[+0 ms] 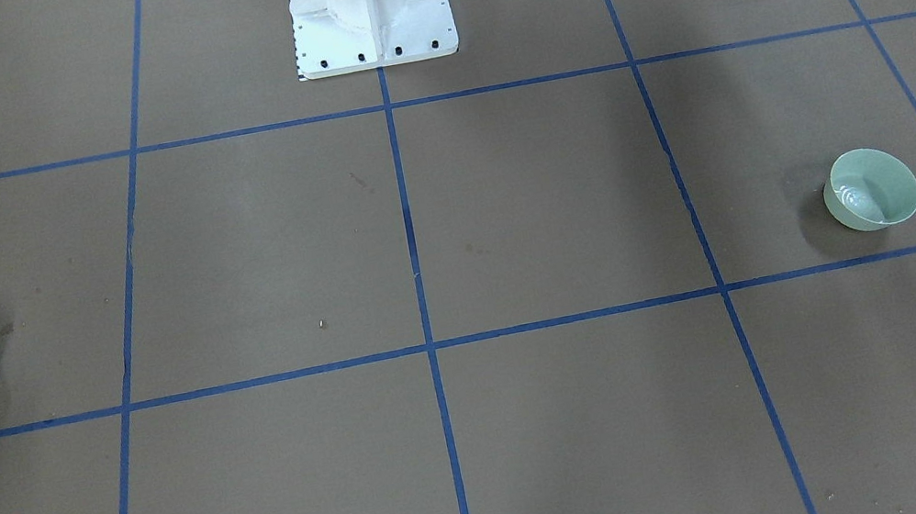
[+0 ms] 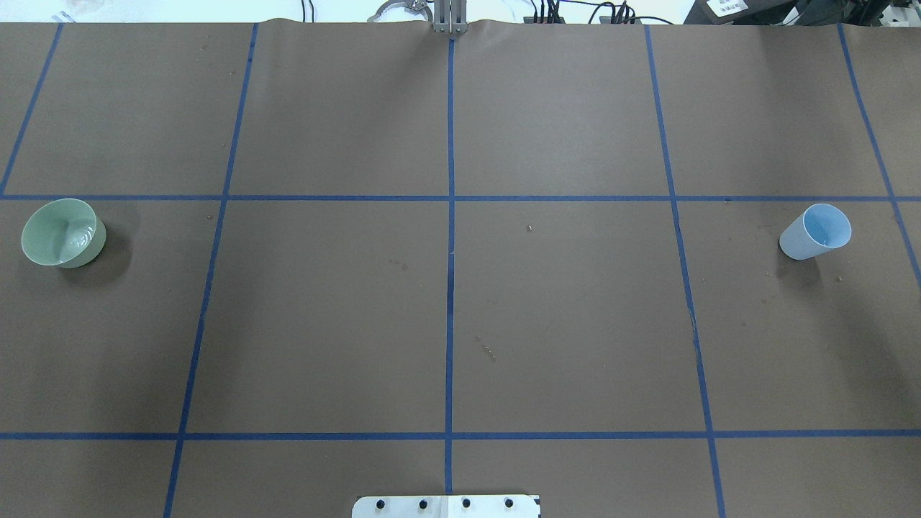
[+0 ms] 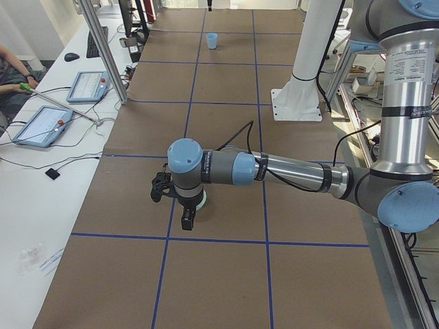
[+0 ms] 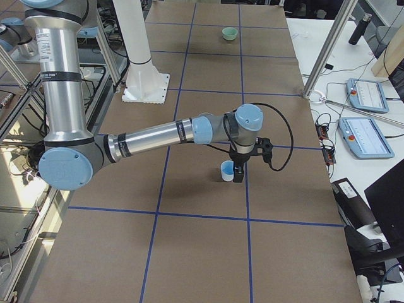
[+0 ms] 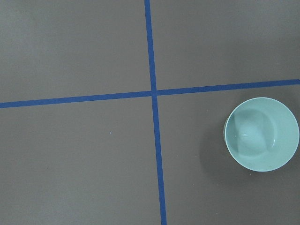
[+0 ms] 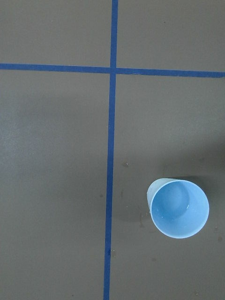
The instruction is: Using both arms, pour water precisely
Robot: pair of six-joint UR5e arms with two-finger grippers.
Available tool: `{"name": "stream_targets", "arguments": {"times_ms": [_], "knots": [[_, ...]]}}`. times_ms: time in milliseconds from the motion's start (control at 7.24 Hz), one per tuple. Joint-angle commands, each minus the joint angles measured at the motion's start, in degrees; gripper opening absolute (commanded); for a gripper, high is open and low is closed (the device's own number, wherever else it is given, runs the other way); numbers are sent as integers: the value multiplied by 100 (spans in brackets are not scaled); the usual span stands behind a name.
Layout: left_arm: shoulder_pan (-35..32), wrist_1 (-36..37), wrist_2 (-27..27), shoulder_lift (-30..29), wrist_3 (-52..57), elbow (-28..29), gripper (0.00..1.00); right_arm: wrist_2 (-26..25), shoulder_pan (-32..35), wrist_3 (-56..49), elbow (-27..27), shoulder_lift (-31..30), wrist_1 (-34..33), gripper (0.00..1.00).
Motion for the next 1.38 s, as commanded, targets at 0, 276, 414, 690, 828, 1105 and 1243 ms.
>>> {"name": "stream_targets", "arguments": {"times_ms": [0,276,414,690,828,1105,1243], "knots": [[29,0,-51,-21,6,74,100,5,-4,-32,3,-11,177,100],[502,-279,-51,-30,-211,75,100,31,-4,-15,-6,-159,563,100],[904,-621,-16,-47,-701,162,99,31,-4,-23,3,-334,913,100],[1408,-1682,-7,-449,-1483,1107,99,-3,-48,12,-76,-450,1434,100],[1757,-2105,-7,-486,-1993,1382,100,5,-74,12,-85,-450,1444,100],[2077,-2652,2,-530,-2488,1700,100,31,-83,21,-76,-450,1444,100],[2225,-2663,19,-609,-2612,1840,100,40,-83,21,-76,-450,1444,100]]}}
